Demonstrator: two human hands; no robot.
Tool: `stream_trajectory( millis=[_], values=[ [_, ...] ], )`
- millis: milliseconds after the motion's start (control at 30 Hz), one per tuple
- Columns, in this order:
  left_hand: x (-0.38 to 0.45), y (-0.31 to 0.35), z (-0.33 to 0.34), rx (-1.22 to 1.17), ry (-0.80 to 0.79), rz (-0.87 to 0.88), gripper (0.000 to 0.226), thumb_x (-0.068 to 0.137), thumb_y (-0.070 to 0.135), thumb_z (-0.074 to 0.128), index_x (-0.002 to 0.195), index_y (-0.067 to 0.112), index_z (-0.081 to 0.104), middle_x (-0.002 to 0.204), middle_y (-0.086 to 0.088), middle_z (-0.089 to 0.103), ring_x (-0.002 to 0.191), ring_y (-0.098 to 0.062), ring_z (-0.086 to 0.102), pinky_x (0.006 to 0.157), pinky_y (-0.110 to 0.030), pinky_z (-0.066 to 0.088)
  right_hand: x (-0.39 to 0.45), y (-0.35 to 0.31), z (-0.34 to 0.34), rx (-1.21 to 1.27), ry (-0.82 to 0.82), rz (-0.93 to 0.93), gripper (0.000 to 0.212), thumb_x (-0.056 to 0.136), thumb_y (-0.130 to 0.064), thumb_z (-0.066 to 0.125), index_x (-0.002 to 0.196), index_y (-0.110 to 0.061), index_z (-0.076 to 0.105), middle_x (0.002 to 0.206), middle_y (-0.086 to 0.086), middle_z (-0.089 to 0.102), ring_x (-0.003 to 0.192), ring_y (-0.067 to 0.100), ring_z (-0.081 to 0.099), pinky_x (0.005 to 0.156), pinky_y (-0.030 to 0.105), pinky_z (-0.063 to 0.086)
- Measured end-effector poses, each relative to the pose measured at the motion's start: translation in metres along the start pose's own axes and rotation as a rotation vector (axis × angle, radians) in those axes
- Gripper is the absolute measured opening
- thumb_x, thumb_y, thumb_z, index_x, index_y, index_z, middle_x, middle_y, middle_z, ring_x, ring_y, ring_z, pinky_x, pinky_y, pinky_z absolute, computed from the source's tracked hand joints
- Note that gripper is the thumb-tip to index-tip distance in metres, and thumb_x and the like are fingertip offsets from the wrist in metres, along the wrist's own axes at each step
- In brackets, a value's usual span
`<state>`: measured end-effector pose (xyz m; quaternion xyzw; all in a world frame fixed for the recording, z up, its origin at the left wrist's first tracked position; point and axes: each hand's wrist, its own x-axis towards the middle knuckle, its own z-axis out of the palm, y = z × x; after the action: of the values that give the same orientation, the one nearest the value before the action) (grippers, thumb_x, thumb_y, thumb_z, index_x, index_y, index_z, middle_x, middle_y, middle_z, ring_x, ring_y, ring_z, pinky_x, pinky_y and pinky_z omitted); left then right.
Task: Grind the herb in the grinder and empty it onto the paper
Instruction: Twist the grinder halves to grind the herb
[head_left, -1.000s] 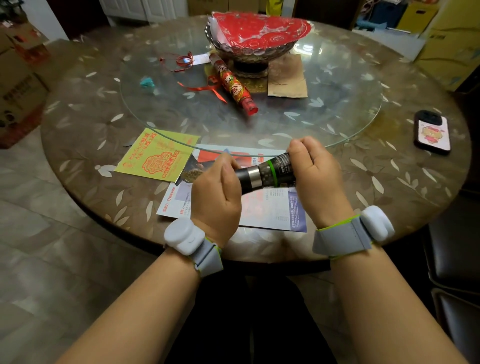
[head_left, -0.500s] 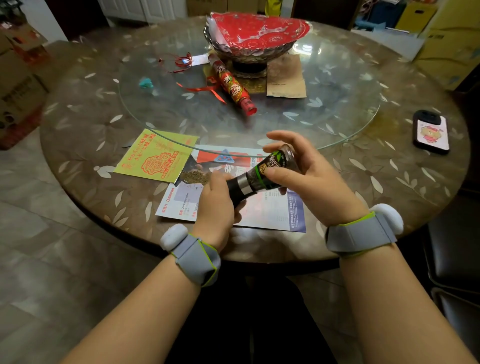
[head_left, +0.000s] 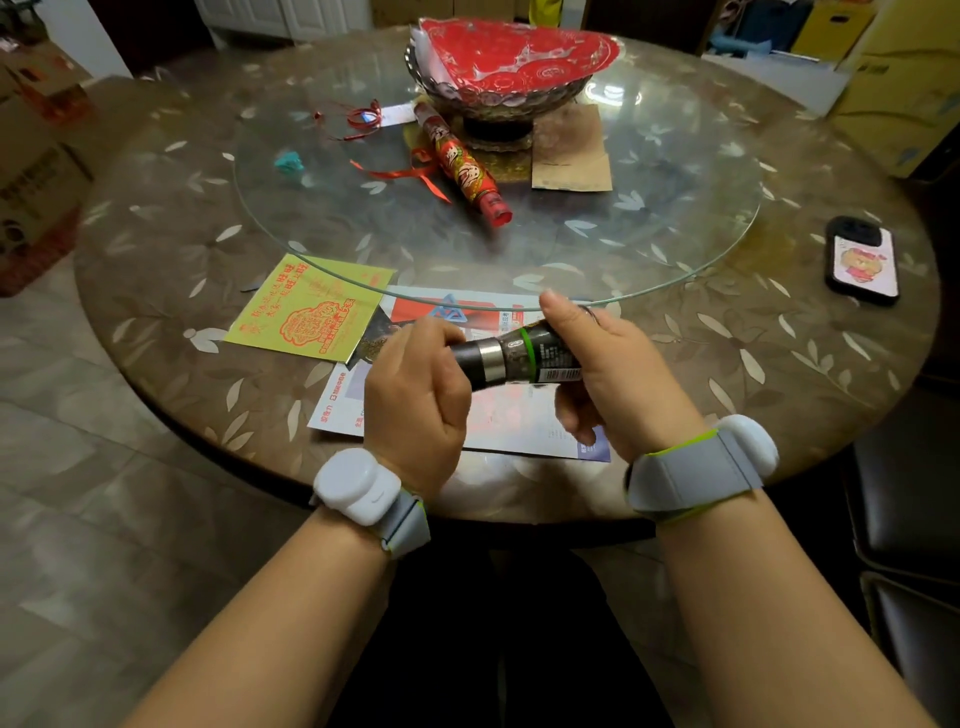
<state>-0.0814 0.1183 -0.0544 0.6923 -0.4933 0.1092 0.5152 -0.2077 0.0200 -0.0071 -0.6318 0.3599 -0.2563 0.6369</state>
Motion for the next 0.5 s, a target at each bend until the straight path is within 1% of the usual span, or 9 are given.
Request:
stream_trajectory(
  millis=[67, 133, 200, 267, 300, 333, 367, 433, 500],
  values=[
    [0.002, -0.003, 0.0, -0.03, -0.001, -0.027, 0.035, 0.096, 0.024, 0.027, 0.091, 0.006, 0.056, 0.073, -0.009, 0.057, 0.065, -0.024, 0.05, 0.059, -0.034, 0.04, 0.001, 0.002, 0.0, -0.137, -0.024, 0.012, 0.051, 0.089, -0.059, 0.044, 0.078, -0.011, 0.058, 0.062, 0.014, 0.062, 0.033, 0.027, 0.048, 0.035, 0.022, 0.036],
    [0.005, -0.003, 0.003, -0.106, 0.015, -0.165, 0.039, 0.098, 0.026, 0.023, 0.088, 0.006, 0.055, 0.07, -0.006, 0.054, 0.065, -0.021, 0.049, 0.06, -0.036, 0.04, 0.002, 0.002, 0.0, -0.133, -0.041, -0.02, 0.047, 0.083, -0.059, 0.047, 0.09, -0.014, 0.058, 0.074, 0.014, 0.064, 0.045, 0.028, 0.057, 0.041, 0.029, 0.043],
    [0.009, 0.003, 0.006, -0.228, 0.011, -0.42, 0.04, 0.099, 0.029, 0.022, 0.083, 0.012, 0.054, 0.069, 0.0, 0.053, 0.066, -0.02, 0.05, 0.061, -0.034, 0.043, 0.003, 0.001, -0.002, -0.017, -0.09, -0.112, 0.037, 0.08, -0.037, 0.057, 0.111, -0.017, 0.053, 0.091, 0.01, 0.061, 0.062, 0.026, 0.061, 0.048, 0.032, 0.045],
    [0.014, 0.005, 0.01, -0.415, -0.001, -0.762, 0.042, 0.102, 0.032, 0.023, 0.079, 0.018, 0.055, 0.073, -0.002, 0.055, 0.063, -0.018, 0.052, 0.056, -0.028, 0.045, 0.003, 0.0, -0.006, 0.056, -0.167, -0.216, 0.05, 0.079, -0.015, 0.061, 0.127, -0.015, 0.047, 0.106, 0.015, 0.057, 0.069, 0.027, 0.061, 0.052, 0.031, 0.046],
    [0.016, 0.006, 0.01, -0.483, 0.002, -0.879, 0.042, 0.103, 0.033, 0.023, 0.079, 0.021, 0.056, 0.076, -0.004, 0.057, 0.062, -0.017, 0.053, 0.053, -0.026, 0.045, 0.002, 0.0, -0.008, 0.083, -0.193, -0.251, 0.054, 0.079, -0.009, 0.062, 0.131, -0.013, 0.045, 0.112, 0.02, 0.056, 0.069, 0.029, 0.061, 0.052, 0.031, 0.048],
    [0.016, 0.006, 0.01, -0.506, 0.001, -0.928, 0.042, 0.103, 0.034, 0.023, 0.08, 0.023, 0.057, 0.079, -0.007, 0.058, 0.062, -0.016, 0.054, 0.052, -0.025, 0.045, 0.002, 0.0, -0.009, 0.105, -0.205, -0.265, 0.056, 0.079, -0.007, 0.063, 0.132, -0.01, 0.045, 0.115, 0.022, 0.056, 0.068, 0.03, 0.062, 0.054, 0.032, 0.05],
    [0.016, 0.006, 0.009, -0.496, -0.003, -0.922, 0.042, 0.103, 0.034, 0.023, 0.08, 0.024, 0.057, 0.081, -0.008, 0.058, 0.063, -0.017, 0.054, 0.053, -0.026, 0.045, 0.002, 0.0, -0.01, 0.122, -0.206, -0.261, 0.056, 0.079, -0.006, 0.065, 0.131, -0.008, 0.046, 0.114, 0.023, 0.057, 0.065, 0.032, 0.063, 0.055, 0.034, 0.053],
    [0.014, 0.007, 0.008, -0.435, 0.023, -0.831, 0.043, 0.104, 0.032, 0.022, 0.078, 0.026, 0.056, 0.077, -0.005, 0.057, 0.068, -0.021, 0.054, 0.06, -0.032, 0.05, 0.002, -0.002, -0.01, 0.114, -0.186, -0.223, 0.052, 0.079, -0.006, 0.068, 0.128, -0.006, 0.049, 0.109, 0.022, 0.061, 0.058, 0.033, 0.064, 0.057, 0.037, 0.056],
    [0.01, 0.005, 0.008, -0.365, 0.043, -0.736, 0.042, 0.101, 0.034, 0.022, 0.079, 0.025, 0.056, 0.074, -0.001, 0.056, 0.076, -0.026, 0.053, 0.072, -0.039, 0.05, 0.002, -0.003, -0.01, 0.007, -0.133, -0.2, 0.041, 0.083, -0.012, 0.069, 0.121, -0.009, 0.055, 0.101, 0.02, 0.067, 0.052, 0.034, 0.063, 0.055, 0.04, 0.056]
  ],
)
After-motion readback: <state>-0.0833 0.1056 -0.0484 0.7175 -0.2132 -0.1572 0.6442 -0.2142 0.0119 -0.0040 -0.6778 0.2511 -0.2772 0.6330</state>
